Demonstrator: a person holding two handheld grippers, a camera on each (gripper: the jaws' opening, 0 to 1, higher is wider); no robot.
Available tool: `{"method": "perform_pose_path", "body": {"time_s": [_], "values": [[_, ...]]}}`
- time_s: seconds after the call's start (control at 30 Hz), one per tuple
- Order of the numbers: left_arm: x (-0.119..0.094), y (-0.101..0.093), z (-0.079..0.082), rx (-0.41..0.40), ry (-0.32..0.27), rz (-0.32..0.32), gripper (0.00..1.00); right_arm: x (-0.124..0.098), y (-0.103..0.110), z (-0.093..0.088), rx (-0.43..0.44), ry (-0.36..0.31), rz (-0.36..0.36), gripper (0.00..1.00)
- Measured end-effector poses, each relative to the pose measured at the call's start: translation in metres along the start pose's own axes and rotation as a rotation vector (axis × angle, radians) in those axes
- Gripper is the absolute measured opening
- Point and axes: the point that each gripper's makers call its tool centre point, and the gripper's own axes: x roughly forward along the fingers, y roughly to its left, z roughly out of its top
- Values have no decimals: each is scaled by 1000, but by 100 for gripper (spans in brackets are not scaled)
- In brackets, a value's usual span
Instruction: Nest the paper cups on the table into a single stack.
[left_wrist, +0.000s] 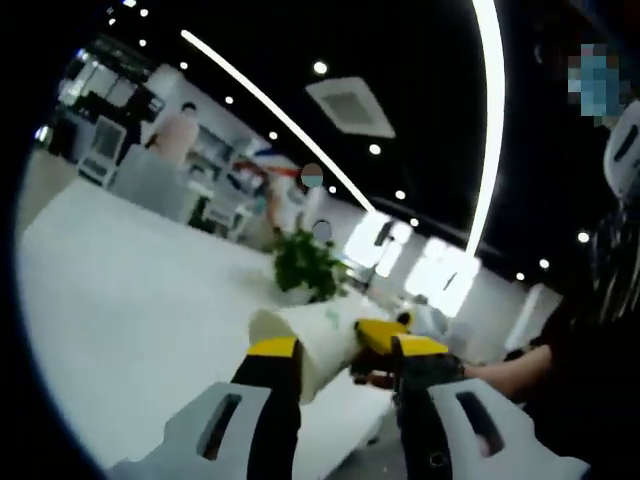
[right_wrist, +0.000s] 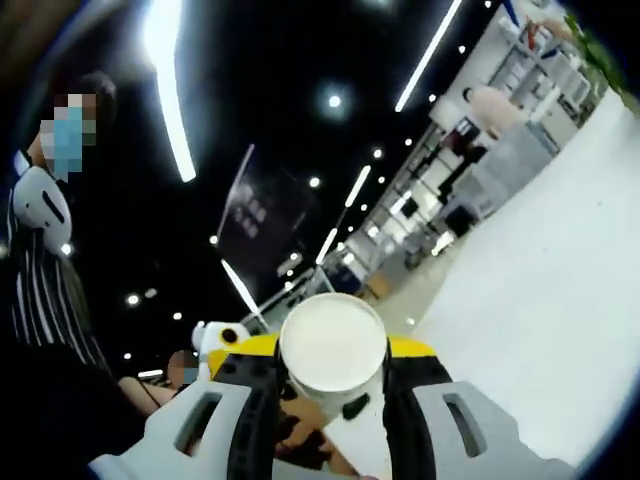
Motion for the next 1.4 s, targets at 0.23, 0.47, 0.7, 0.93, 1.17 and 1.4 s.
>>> {"method": "perform_pose_path", "body": {"time_s": [0.23, 0.47, 0.7, 0.93, 1.17, 1.4], "values": [[-5, 1, 7, -39, -18, -19, 12, 2, 7, -1, 78, -18, 55, 35], [-9, -6, 9, -52, 1, -66, 5, 1, 15, -2, 67, -21, 100, 35], [-9, -15, 12, -54, 26, -117, 0, 2, 17, -4, 33, -6, 104, 38], [-5, -17, 13, -6, 83, -119, 0, -10, 7, -2, -159, 59, 58, 40], [-5, -1, 12, 85, 217, -68, 0, -28, -3, -6, -464, 222, -30, 56], [5, -1, -4, 204, 379, -81, 0, -39, -8, -8, -618, 288, -104, 77]]}}
